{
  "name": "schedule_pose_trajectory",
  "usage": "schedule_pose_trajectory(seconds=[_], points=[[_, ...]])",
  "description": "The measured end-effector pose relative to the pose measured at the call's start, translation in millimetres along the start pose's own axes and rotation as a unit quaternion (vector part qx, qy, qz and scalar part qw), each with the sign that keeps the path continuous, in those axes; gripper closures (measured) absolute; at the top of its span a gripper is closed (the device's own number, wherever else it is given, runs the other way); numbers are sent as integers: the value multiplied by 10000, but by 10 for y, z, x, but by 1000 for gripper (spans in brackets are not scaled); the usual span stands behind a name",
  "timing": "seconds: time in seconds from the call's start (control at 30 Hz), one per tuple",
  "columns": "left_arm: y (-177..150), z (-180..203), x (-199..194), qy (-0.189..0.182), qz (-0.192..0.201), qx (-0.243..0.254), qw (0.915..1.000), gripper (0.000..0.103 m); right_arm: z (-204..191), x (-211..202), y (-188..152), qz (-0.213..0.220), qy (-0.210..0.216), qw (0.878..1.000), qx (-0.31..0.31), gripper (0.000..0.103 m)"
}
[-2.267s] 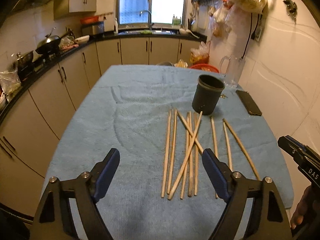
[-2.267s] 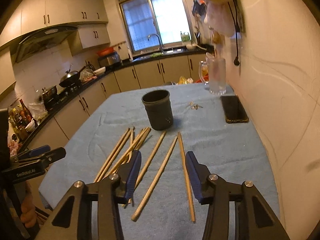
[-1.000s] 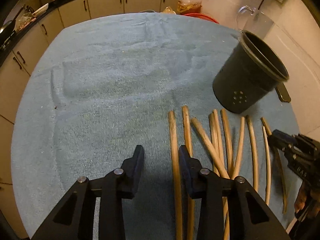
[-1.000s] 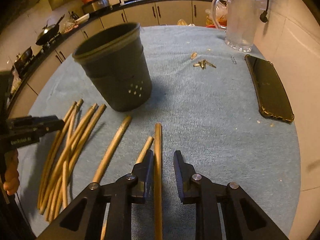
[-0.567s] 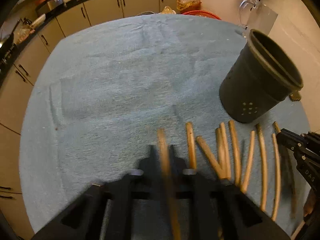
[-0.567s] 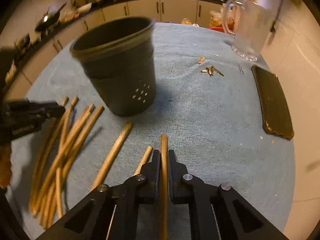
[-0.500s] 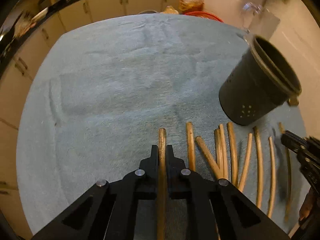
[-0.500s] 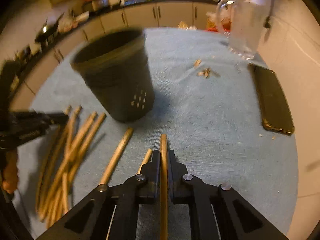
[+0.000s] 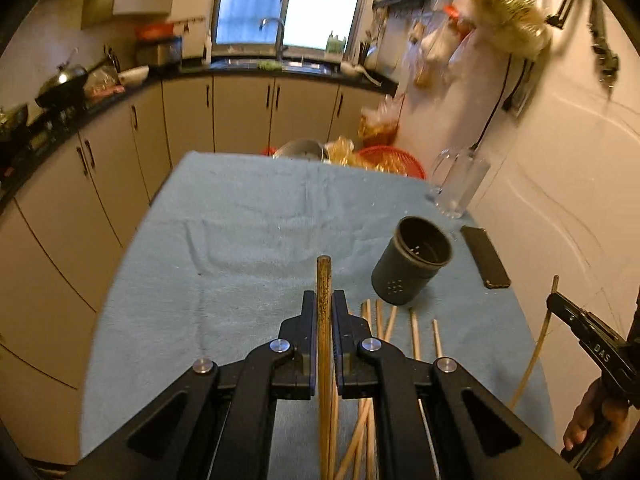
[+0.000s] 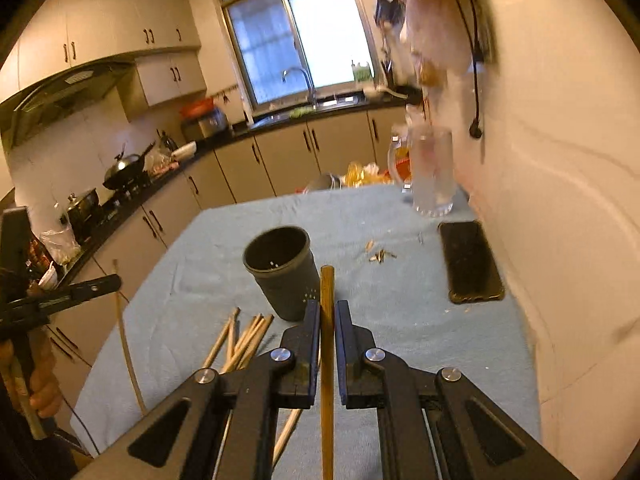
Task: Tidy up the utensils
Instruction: 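Lift both held chopsticks and carry them over the dark grey cup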
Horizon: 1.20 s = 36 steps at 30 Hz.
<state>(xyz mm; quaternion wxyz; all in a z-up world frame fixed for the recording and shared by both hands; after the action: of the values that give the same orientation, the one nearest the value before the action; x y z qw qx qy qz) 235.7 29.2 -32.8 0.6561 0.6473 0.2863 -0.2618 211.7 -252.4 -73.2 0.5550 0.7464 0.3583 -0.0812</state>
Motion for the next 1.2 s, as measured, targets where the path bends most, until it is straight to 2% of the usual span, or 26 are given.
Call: schedule_pose_trajectory(seconds=[0.17,0.3,0.43,0.6,0.73,0.87,1.2], points=[[-119,7,-418,-16,262,-23,9997,96,-175,-267,-32,260,123,9996,-70,95],[-192,36,-576,226,502,71,9985,96,-311,-418,-42,394,192,9989,-162,95],[-126,2,-774,64,654,-90,9978,96,-412,-572,13,551,274,9978,-249,95],[137,-8,-891,-40,935,-272,9952,96,-483,-729,192,855,340,9951,-365,95],[375,31,-822,-129,1006,-405,9940,96,-470,-742,364,1082,423,9928,-309,95],[593,54,-719,-312,960,-636,9929,96,-447,-690,577,1362,494,9892,-224,95],[1255,307,-489,-329,1574,-964,9823,96,-398,-331,1267,2013,472,9782,-181,95]])
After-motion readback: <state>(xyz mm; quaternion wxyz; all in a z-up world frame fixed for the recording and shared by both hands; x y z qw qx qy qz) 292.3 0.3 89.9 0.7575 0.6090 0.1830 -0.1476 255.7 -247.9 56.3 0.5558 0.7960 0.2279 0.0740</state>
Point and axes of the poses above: each gripper's, at about its wrist camera, not at the fingertips, and x roughly the way its jaws point, z to its right, y to its top, the point moved 3 cm from there along x, roughly the way its jaws point, and after that the axes turned 14 degrees about y, right-handed, at the moved point
